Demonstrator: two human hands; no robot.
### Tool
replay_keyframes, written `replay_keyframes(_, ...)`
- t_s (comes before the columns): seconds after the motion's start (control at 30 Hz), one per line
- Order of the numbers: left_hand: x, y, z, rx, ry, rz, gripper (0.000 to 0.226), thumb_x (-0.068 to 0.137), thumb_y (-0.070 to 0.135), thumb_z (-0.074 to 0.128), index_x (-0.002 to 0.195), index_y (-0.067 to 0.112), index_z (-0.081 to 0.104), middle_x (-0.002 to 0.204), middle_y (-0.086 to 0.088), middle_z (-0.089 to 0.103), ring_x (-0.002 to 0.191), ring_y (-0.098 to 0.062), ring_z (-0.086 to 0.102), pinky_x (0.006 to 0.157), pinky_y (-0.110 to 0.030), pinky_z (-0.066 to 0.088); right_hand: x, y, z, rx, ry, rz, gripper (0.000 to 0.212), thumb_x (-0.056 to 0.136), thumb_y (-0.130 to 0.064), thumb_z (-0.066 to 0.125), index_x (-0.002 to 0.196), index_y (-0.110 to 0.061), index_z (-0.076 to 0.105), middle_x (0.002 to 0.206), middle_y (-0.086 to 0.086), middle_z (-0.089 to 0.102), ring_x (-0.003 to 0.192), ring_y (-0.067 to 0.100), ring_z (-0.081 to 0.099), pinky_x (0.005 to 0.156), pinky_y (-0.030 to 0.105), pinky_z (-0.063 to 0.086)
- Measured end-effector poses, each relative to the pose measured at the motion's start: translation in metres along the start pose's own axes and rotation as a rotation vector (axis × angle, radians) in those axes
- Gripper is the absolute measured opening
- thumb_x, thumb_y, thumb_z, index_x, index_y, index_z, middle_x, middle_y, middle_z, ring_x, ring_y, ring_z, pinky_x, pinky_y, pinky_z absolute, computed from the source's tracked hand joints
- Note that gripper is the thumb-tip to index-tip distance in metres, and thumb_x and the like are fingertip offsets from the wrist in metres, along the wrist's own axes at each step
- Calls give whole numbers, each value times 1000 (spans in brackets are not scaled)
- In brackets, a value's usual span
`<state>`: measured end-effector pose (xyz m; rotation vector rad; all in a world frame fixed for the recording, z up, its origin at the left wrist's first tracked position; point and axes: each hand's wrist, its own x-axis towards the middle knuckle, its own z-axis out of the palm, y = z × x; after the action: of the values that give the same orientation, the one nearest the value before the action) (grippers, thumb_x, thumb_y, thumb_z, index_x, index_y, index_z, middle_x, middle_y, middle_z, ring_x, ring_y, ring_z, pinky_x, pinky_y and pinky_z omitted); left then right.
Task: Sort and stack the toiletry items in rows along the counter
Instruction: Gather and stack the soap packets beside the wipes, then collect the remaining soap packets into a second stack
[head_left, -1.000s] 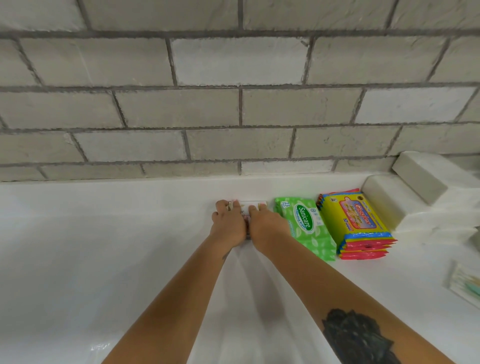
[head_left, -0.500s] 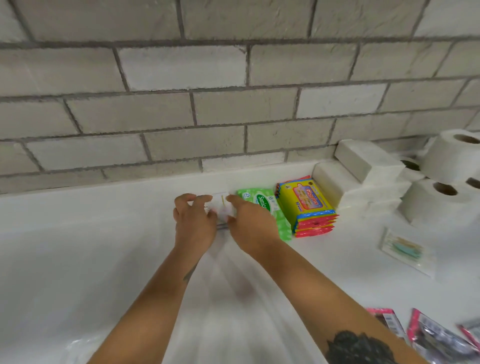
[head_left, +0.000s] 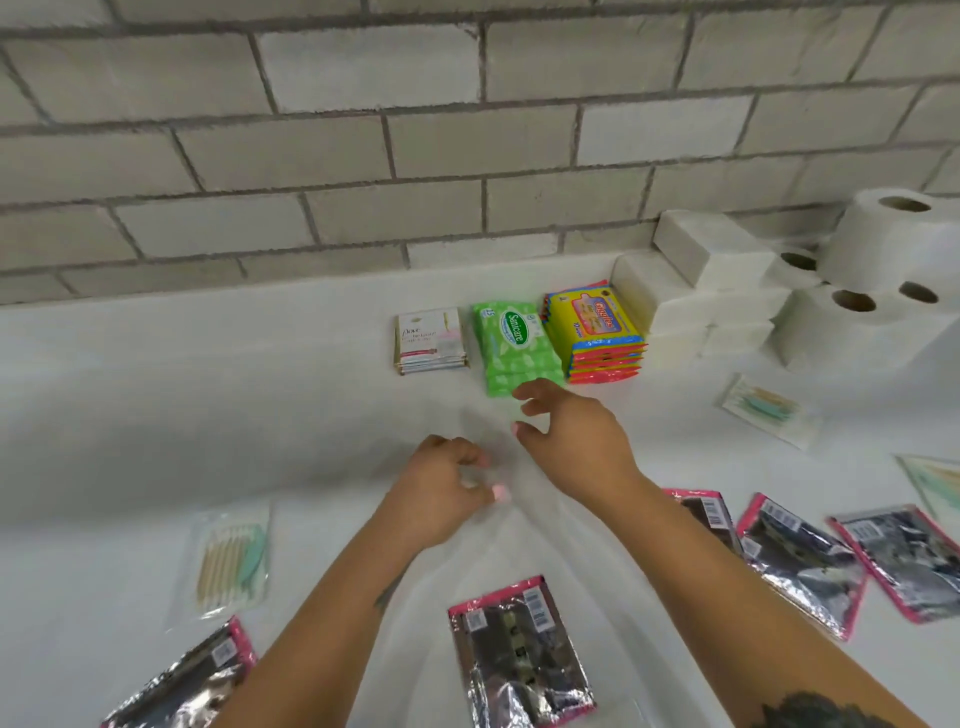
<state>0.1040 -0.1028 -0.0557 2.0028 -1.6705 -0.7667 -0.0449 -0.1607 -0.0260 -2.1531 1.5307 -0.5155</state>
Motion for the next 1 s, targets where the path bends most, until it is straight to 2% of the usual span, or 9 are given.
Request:
replay_keyframes(0.07, -16, 1, 4, -4, -100, 3, 39, 74, 34, 77, 107, 21, 63, 104, 3, 48, 91, -12, 54, 71, -13, 35, -7, 1, 0, 12, -9, -16, 35, 88, -31, 58, 123, -31, 52, 116, -12, 64, 109, 16, 58, 85, 28, 44)
replay_keyframes(0.2, -43, 5, 14, 165, -381, -32, 65, 61, 43, 84, 117, 26, 56, 114, 4, 41, 108, -12, 45, 93, -27, 44, -18, 1, 0, 41, -9, -47, 36, 88, -32, 59, 123, -30, 53, 116, -11, 64, 108, 17, 58, 83, 27, 42)
replay_keyframes(0.27, -54, 8, 22, 275, -394, -31, 73, 56, 39, 87, 119, 27, 51, 120, 4, 36, 114, -14, 37, 95, -33, 45, -23, 1, 0, 56, -15, -61, 36, 88, -32, 60, 123, -30, 53, 115, -11, 64, 107, 17, 58, 82, 26, 41)
replay_keyframes(0.47, -60, 7, 29, 237, -296, -35, 51, 58, 25, 87, 98, 20, 57, 103, 5, 38, 91, -14, 46, 75, -25, 42, -33, 3, 0, 116, -56, -72, 34, 87, -32, 61, 120, -29, 54, 111, -10, 65, 102, 16, 59, 83, 28, 43)
replay_keyframes(0.57, -58, 2, 29, 199, -239, -37, 46, 58, 23, 86, 74, 25, 43, 84, 9, 42, 81, -15, 46, 61, -24, 35, -36, 9, 1, 177, -113, -63, 30, 86, -31, 63, 115, -29, 58, 104, -9, 66, 99, 14, 59, 81, 26, 43)
replay_keyframes(0.7, -56, -6, 19, 27, -103, -54, 45, 57, 17, 85, 77, 27, 46, 75, 8, 55, 69, -12, 52, 56, -22, 38, -40, 16, 4, 271, -296, -55, 25, 85, -37, 64, 107, -24, 63, 97, -9, 65, 94, 9, 59, 67, 14, 43)
replay_keyframes(0.77, -56, -4, 10, -119, 11, -21, 40, 57, 12, 85, 72, 28, 51, 69, 9, 58, 61, -3, 53, 51, -12, 36, -42, 14, 3, 317, -289, -33, 27, 88, -43, 58, 101, -20, 64, 94, -6, 65, 90, 11, 58, 68, 17, 43)
replay_keyframes(0.87, -55, -3, 4, -286, 193, 51, 41, 57, 7, 86, 62, 30, 53, 63, 12, 55, 57, 4, 48, 55, -9, 33, -37, 12, 3, 342, -250, 95, 43, 94, -48, 45, 97, -9, 61, 92, 8, 63, 81, 22, 54, 75, 34, 46)
replay_keyframes(1.0, -54, -20, 18, -164, 357, 159, 27, 51, 15, 79, 63, 31, 61, 70, 15, 55, 78, 3, 50, 68, -17, 34, -40, 11, 14, 555, -433, 335, 26, 87, -27, 64, 106, -13, 54, 91, 9, 59, 63, 18, 51, 53, 24, 41)
